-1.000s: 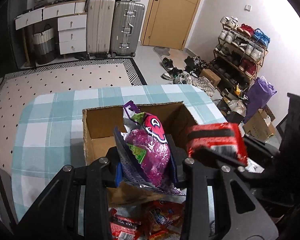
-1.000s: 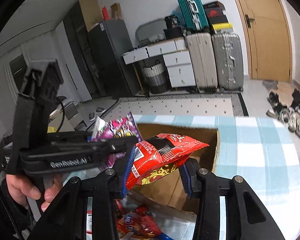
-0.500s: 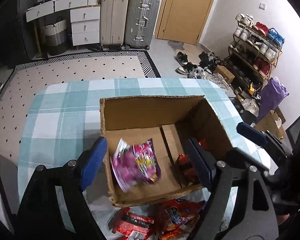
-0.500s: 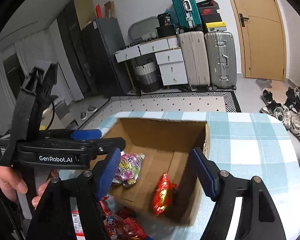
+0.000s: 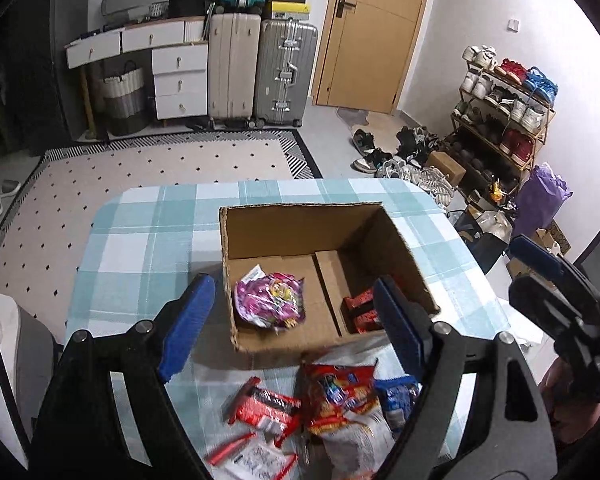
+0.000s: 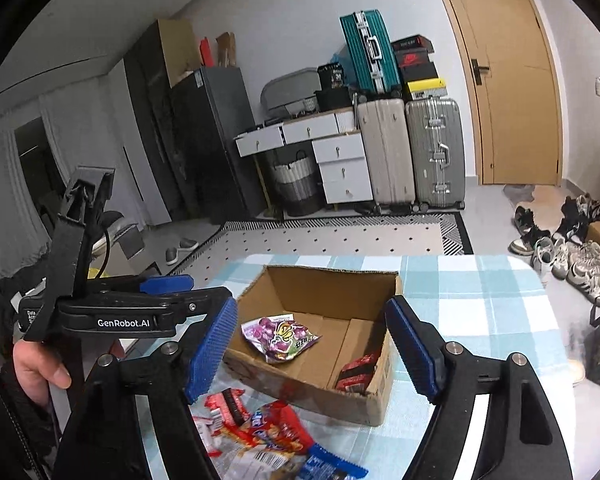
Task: Organize snacks
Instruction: 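Lift both open grippers out of the box back over the pile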
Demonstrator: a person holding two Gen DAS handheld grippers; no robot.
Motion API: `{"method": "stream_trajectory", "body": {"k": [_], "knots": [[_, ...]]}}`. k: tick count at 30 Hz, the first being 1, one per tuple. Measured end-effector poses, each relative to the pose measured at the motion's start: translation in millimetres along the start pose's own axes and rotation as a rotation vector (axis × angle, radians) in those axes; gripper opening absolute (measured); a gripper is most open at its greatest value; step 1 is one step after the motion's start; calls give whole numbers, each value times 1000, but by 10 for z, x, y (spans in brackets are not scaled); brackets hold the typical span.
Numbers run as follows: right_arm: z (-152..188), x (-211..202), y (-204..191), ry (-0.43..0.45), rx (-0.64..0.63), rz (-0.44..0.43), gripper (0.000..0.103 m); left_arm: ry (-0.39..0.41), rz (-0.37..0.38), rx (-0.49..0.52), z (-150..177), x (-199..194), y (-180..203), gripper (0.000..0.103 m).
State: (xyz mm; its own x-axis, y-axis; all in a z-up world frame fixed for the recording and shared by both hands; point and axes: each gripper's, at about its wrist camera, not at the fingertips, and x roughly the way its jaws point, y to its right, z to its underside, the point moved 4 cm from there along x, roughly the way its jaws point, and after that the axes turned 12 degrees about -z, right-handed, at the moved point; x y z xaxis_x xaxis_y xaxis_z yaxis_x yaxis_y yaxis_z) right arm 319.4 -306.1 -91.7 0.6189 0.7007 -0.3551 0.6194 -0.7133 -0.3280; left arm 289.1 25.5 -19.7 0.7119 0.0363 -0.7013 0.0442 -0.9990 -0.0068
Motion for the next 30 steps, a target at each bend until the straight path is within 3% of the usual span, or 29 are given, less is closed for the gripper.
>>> {"method": "stream_trajectory", "body": {"k": [16,23,30], "knots": [[368,-740,-739,45,-51,-36,87,87,-37,11,528,-1023,165,84],[582,-980,-1021,45,-62,-50,87,131,-69,8,808,-1454,144,101],[737,-1227,-1185,62,-61,-41,88,166,-70,-18,1128,-1871,65,102]]}}
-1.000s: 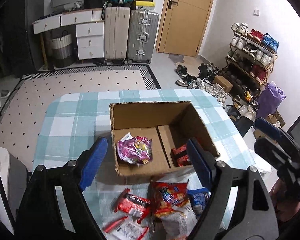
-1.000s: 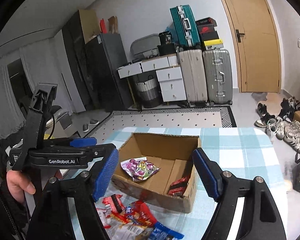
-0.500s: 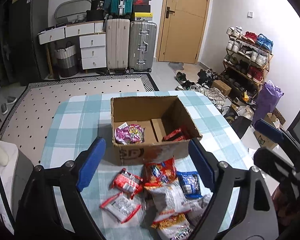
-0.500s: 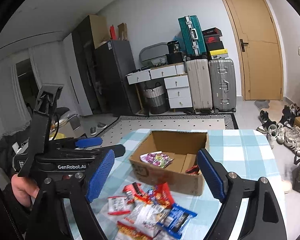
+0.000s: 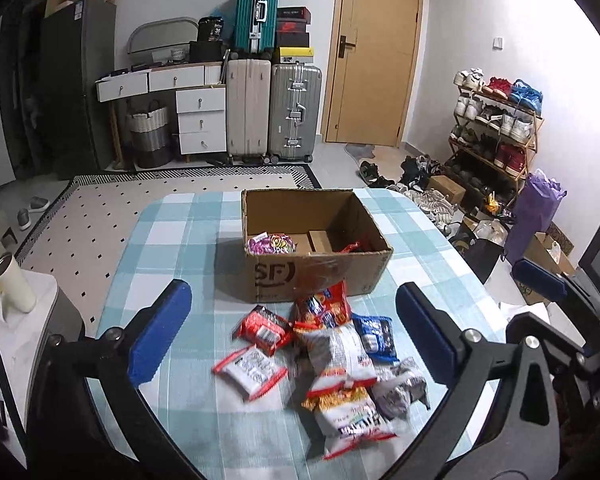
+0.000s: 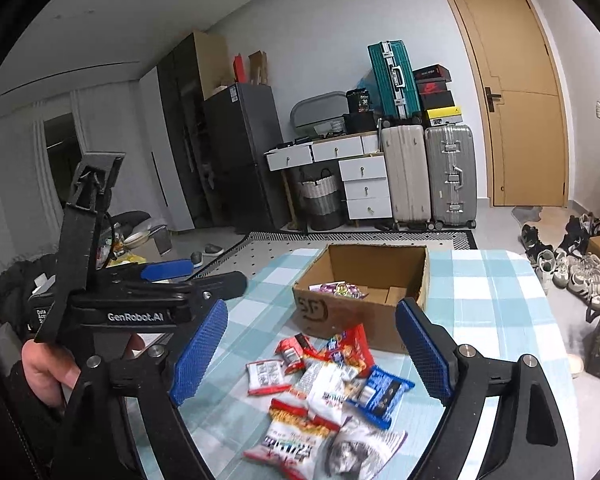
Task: Organize snacks
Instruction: 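Lift both open grippers out of the box back over the pile, then lower the right gripper onto the white printed bag and close it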
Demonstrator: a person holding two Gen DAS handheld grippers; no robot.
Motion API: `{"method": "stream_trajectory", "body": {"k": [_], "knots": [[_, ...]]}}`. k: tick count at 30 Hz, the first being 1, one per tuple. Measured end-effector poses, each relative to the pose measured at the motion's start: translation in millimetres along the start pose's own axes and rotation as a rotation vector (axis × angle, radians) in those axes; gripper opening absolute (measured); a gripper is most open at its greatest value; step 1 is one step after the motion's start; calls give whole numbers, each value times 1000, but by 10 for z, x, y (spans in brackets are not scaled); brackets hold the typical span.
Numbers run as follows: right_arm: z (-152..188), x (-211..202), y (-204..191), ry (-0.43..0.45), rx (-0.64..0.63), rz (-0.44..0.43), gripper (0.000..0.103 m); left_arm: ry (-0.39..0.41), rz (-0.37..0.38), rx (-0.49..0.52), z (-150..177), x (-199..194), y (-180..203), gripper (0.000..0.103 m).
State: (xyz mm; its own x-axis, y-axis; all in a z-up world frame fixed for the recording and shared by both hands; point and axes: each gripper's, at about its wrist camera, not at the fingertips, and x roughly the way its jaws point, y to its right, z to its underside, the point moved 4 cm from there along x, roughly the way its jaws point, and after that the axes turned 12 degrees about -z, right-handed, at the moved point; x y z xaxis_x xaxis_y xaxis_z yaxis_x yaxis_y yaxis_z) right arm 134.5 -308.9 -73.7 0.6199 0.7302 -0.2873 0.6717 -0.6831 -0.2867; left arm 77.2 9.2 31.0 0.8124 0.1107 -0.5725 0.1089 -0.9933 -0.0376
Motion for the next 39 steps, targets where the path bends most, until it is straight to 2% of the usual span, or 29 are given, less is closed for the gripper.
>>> {"method": "stream_trajectory", "body": {"k": [4,17,26,39], "knots": [[151,-147,-40,-2,11,21,94,9,13,-18,118,-131,-59,102],[662,-259,32,-56,74,59,94,-60,32,-75,608,-71,-167,102],[988,-88,218,-122,128,80,94,-96,19,-103,911,110,-226,102],[1426,390,635,-250,250,62,94,-152,14,-78,1215,497,-241,102]]}}
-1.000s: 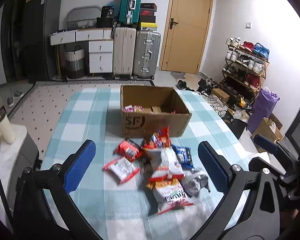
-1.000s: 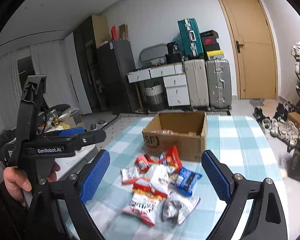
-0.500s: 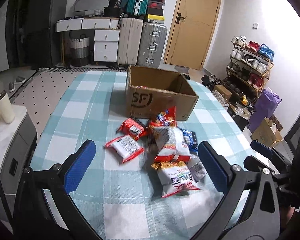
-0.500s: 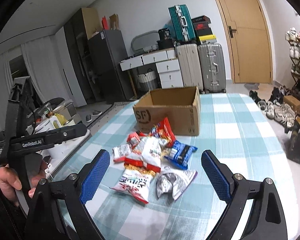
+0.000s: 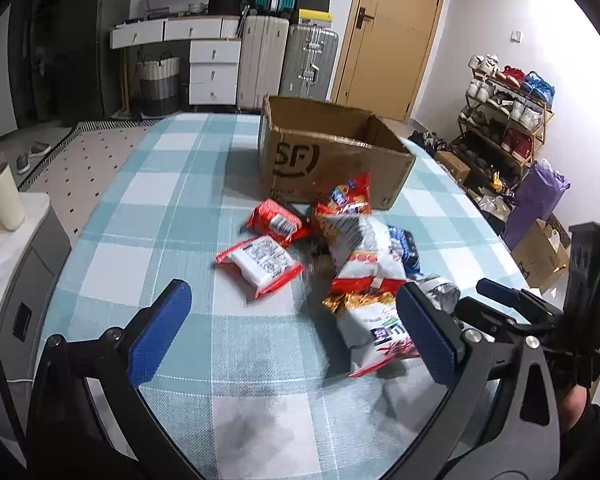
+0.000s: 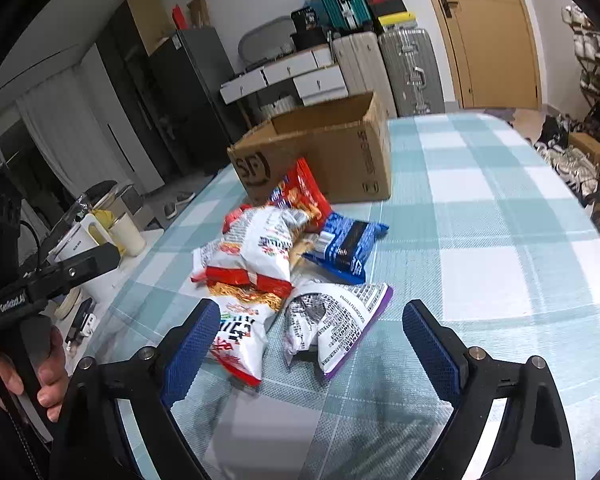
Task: Organize snacks
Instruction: 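Lower the right gripper onto the white printed bag and close it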
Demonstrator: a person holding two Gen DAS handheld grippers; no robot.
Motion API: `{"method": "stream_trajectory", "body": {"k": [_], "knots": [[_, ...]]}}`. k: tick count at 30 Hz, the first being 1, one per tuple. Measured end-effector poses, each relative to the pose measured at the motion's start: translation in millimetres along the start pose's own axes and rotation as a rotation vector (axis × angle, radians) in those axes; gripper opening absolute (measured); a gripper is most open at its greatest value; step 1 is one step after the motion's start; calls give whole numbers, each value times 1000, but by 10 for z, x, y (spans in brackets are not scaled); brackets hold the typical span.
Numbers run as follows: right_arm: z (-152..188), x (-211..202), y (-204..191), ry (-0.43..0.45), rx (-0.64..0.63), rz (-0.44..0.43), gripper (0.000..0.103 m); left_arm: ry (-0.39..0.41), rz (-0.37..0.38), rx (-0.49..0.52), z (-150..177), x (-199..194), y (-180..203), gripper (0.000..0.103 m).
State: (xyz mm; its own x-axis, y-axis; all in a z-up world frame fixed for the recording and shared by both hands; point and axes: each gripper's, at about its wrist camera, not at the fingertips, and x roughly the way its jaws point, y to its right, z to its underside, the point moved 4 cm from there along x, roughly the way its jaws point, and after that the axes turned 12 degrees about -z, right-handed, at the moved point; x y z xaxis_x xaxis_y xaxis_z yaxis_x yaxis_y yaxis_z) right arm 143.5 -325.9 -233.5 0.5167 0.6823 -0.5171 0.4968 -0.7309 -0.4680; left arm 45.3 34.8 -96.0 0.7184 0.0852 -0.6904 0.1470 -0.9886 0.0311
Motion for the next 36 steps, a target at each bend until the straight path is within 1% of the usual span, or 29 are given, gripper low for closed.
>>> {"method": "stream_trajectory", "body": {"k": [4,8,11,12,13,14,15,16,17,18,19,22,30,36], "knots": [[12,188,92,-39,17,3,94,-21,1,-11,61,127,-55,102],[7,322,158,-58,36,2,94,-29,-3,-20,92,202,-118,102],[-11,400,185,-67,48,-1,91,-46,-6,-34,113,301,-155,102],[-11,424,192,-74,51,0,89,-53,-5,-37,114,340,-163,102],[-11,470,209,-88,55,2,84,-58,-7,-42,118,364,-177,102],[-7,501,217,-99,57,7,81,-61,-7,-47,124,380,-196,102],[0,519,224,-103,59,8,77,-64,-4,-49,134,391,-206,102],[6,542,240,-109,67,3,67,-67,-4,-48,134,408,-208,102],[9,563,253,-116,78,-23,63,-67,-6,-48,137,427,-215,102],[11,565,260,-114,83,-30,57,-70,-6,-48,141,442,-217,102],[13,572,263,-114,84,-35,49,-74,-4,-49,144,462,-219,102],[13,568,243,-106,73,-55,41,-85,-4,-56,167,509,-243,102],[23,497,219,-84,70,-61,41,-93,0,-58,195,536,-249,102],[22,373,205,-58,75,-69,41,-106,17,-48,231,530,-187,102]]}}
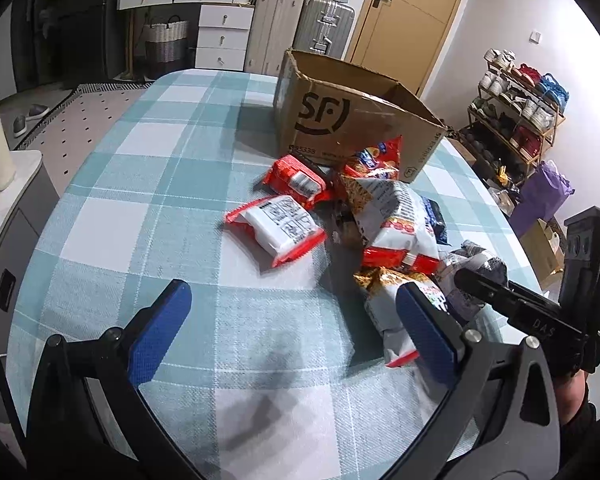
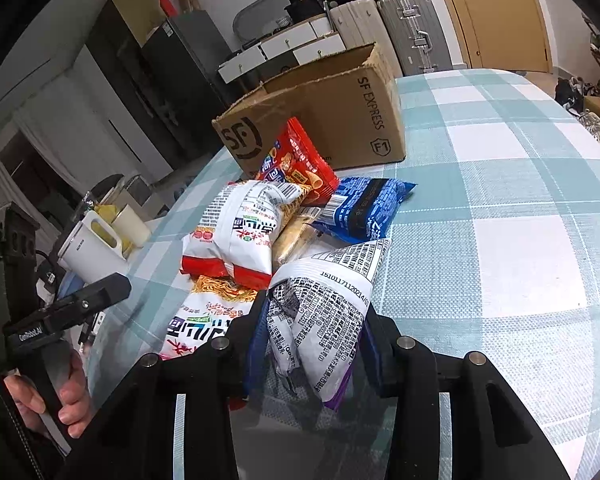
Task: Organize snacks
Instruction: 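Lower the right gripper onto the white printed bag and close it, then grasp the white noodle snack bag with the left gripper while the right gripper holds its bag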
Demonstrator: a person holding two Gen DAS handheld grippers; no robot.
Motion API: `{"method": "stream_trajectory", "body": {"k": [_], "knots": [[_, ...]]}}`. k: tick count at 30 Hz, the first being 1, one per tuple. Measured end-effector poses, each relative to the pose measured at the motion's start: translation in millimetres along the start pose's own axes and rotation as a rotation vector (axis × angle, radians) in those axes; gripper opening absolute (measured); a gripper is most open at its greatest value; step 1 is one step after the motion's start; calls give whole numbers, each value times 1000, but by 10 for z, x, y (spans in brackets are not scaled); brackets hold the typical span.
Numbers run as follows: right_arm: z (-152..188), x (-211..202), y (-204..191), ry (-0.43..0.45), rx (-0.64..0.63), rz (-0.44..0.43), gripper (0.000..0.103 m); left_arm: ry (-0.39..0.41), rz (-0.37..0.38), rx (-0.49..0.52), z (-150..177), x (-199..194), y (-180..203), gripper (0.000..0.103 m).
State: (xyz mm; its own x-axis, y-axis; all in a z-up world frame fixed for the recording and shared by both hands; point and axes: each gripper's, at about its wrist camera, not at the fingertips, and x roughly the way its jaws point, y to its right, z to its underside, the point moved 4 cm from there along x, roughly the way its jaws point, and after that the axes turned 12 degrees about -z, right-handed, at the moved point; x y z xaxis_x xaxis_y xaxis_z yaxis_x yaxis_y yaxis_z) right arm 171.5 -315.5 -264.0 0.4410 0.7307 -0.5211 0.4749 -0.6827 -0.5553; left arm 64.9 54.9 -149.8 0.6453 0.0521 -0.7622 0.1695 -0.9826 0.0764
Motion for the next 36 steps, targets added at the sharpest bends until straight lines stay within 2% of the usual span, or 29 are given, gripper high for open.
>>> {"method": "stream_trajectory", "body": {"k": [13,30,36], "knots": [[43,-296,41,49,16,-7,41,-71,70,71,117,106,432,102],[108,-557,155,94,16,17,41,-157,82,120,194,486,897,102],[118,-588,175,101,20,13,41,-159,70,126,199,556,975,102]]}}
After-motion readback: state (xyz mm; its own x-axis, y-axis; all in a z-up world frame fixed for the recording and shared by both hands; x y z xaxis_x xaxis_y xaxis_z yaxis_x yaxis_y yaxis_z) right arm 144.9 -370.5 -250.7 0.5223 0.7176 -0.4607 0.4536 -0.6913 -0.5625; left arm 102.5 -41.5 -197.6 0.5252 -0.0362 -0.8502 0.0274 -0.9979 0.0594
